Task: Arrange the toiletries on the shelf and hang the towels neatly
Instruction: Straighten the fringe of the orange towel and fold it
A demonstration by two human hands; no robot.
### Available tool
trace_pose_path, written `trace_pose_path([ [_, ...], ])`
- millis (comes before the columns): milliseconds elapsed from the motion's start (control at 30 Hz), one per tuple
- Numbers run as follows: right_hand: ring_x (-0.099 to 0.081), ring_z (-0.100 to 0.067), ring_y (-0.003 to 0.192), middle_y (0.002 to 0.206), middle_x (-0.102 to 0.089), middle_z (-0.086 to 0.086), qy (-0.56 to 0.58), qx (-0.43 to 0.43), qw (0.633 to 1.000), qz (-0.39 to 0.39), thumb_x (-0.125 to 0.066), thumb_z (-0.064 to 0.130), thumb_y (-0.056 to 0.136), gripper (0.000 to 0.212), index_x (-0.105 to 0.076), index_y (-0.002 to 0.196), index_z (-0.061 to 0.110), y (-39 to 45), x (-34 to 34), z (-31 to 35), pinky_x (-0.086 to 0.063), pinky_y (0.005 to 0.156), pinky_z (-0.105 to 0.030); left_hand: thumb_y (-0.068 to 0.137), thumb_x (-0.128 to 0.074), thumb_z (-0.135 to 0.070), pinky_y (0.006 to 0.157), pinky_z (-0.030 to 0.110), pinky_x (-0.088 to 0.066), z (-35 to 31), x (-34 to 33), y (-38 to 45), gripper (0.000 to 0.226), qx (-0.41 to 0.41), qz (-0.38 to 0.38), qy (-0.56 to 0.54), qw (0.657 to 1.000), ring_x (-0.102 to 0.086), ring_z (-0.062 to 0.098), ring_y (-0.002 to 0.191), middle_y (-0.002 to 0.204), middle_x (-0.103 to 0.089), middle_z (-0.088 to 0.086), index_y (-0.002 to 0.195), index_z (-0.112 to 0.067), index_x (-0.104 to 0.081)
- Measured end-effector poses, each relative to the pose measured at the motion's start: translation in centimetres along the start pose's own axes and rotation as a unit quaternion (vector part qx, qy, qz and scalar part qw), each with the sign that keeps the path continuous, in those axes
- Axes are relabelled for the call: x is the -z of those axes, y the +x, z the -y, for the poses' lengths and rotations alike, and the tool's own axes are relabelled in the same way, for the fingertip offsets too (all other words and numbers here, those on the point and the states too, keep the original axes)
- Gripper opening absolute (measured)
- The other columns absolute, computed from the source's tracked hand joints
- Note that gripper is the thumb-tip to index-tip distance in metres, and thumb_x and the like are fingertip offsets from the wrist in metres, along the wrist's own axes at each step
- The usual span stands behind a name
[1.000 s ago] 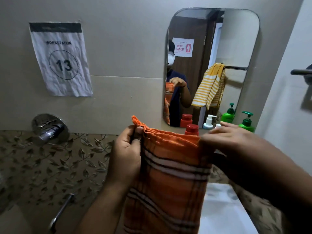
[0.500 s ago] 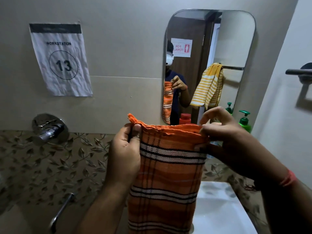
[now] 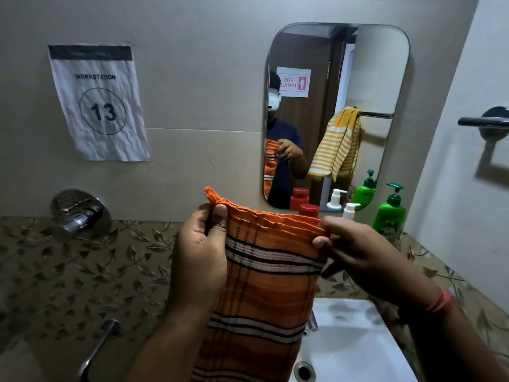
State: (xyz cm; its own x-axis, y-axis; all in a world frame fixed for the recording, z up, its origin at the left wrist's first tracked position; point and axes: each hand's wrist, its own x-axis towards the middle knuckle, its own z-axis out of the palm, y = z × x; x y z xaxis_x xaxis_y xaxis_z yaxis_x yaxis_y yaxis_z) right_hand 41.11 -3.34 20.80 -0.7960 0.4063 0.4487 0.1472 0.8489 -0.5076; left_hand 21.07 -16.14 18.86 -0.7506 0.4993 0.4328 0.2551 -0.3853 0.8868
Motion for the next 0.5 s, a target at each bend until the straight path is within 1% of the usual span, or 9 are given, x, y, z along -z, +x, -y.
trace_pose_path([
  [33,-0.072,-0.017,0.086,0.101,-0.069,-0.004,0.054,-0.025,0.998,0.036,-0.054,0.056,0.087,0.053,-0.06,0.109,0.008,-0.3,0.1,0.0,-0.063,0.067,-0.036,0.085,-0.049,-0.056,0.075,0.039,-0.059,-0.1,0.0,0.0,0.036,0.001,-0.006,0.001,1.0,-0.071,0.007,0.073,0.076,-0.074,-0.01,0.085,-0.026,-0.068],
  [100,-0.073,-0.02,0.092,0.104,-0.072,-0.004,0.07,-0.023,0.996,0.052,-0.067,0.048,0.086,0.049,-0.061,0.114,0.009,-0.8,0.0,0.5,-0.062,0.073,-0.039,0.085,-0.049,-0.057,0.075,0.041,-0.059,-0.1,0.1,0.1,0.034,-0.002,-0.009,0.007,1.0,-0.07,0.007,0.072,0.075,-0.073,-0.009,0.085,-0.03,-0.069],
  [167,-0.072,-0.022,0.093,0.101,-0.072,-0.004,0.059,0.002,0.998,0.038,-0.074,0.04,0.085,0.04,-0.064,0.111,0.011,-0.6,-0.6,0.4,-0.06,0.077,-0.046,0.085,-0.049,-0.059,0.076,0.042,-0.058,-0.1,0.0,0.1,0.036,-0.007,-0.009,0.017,1.0,-0.07,0.009,0.073,0.075,-0.073,-0.009,0.087,-0.029,-0.069],
  [233,-0.069,-0.027,0.088,0.095,-0.071,-0.006,0.061,0.018,0.998,0.002,-0.074,0.042,0.085,0.036,-0.066,0.105,0.013,-0.5,-0.6,0.7,-0.057,0.074,-0.053,0.085,-0.047,-0.06,0.075,0.04,-0.058,0.0,0.0,0.1,0.042,-0.01,-0.009,0.03,0.999,-0.07,0.007,0.074,0.077,-0.074,-0.009,0.087,-0.024,-0.068],
  [267,-0.069,-0.029,0.087,0.094,-0.07,-0.007,0.074,0.028,0.997,-0.012,-0.073,0.043,0.085,0.036,-0.066,0.104,0.013,-0.6,-0.4,1.1,-0.057,0.072,-0.054,0.085,-0.046,-0.06,0.074,0.038,-0.057,0.1,0.1,0.2,0.042,-0.012,-0.009,0.037,0.999,-0.069,0.006,0.074,0.078,-0.074,-0.01,0.087,-0.024,-0.068],
  [333,-0.071,-0.027,0.087,0.094,-0.07,-0.009,0.145,0.032,0.989,-0.02,-0.074,0.037,0.085,0.03,-0.066,0.103,0.013,-1.0,0.0,2.0,-0.06,0.073,-0.048,0.086,-0.044,-0.06,0.07,0.034,-0.054,0.2,0.3,0.7,0.043,-0.02,-0.013,0.049,0.999,-0.067,0.002,0.072,0.078,-0.073,-0.012,0.086,-0.023,-0.068],
  [400,-0.072,-0.024,0.087,0.095,-0.071,-0.007,0.187,0.028,0.982,0.01,-0.072,0.026,0.087,0.019,-0.065,0.103,0.017,-1.0,0.2,2.6,-0.061,0.074,-0.04,0.085,-0.044,-0.059,0.065,0.029,-0.048,0.2,0.5,1.1,0.044,-0.028,-0.018,0.054,0.998,-0.063,-0.003,0.068,0.074,-0.072,-0.015,0.086,-0.022,-0.067],
  [467,-0.072,-0.018,0.086,0.094,-0.073,0.002,0.094,0.016,0.995,-0.015,-0.066,0.026,0.092,0.015,-0.064,0.107,0.031,-0.4,0.3,1.9,-0.06,0.073,-0.037,0.086,-0.045,-0.057,0.067,0.031,-0.051,0.3,0.1,1.1,0.043,-0.024,-0.017,0.044,0.999,-0.066,0.0,0.071,0.076,-0.073,-0.012,0.086,-0.021,-0.067],
  [500,-0.071,-0.014,0.089,0.097,-0.073,0.005,0.053,0.006,0.998,-0.032,-0.064,0.023,0.094,0.023,-0.063,0.11,0.04,-0.3,0.4,1.5,-0.06,0.074,-0.036,0.087,-0.045,-0.055,0.069,0.032,-0.053,0.4,-0.1,0.9,0.041,-0.019,-0.01,0.039,0.999,-0.068,0.003,0.073,0.079,-0.074,-0.01,0.087,-0.021,-0.068],
])
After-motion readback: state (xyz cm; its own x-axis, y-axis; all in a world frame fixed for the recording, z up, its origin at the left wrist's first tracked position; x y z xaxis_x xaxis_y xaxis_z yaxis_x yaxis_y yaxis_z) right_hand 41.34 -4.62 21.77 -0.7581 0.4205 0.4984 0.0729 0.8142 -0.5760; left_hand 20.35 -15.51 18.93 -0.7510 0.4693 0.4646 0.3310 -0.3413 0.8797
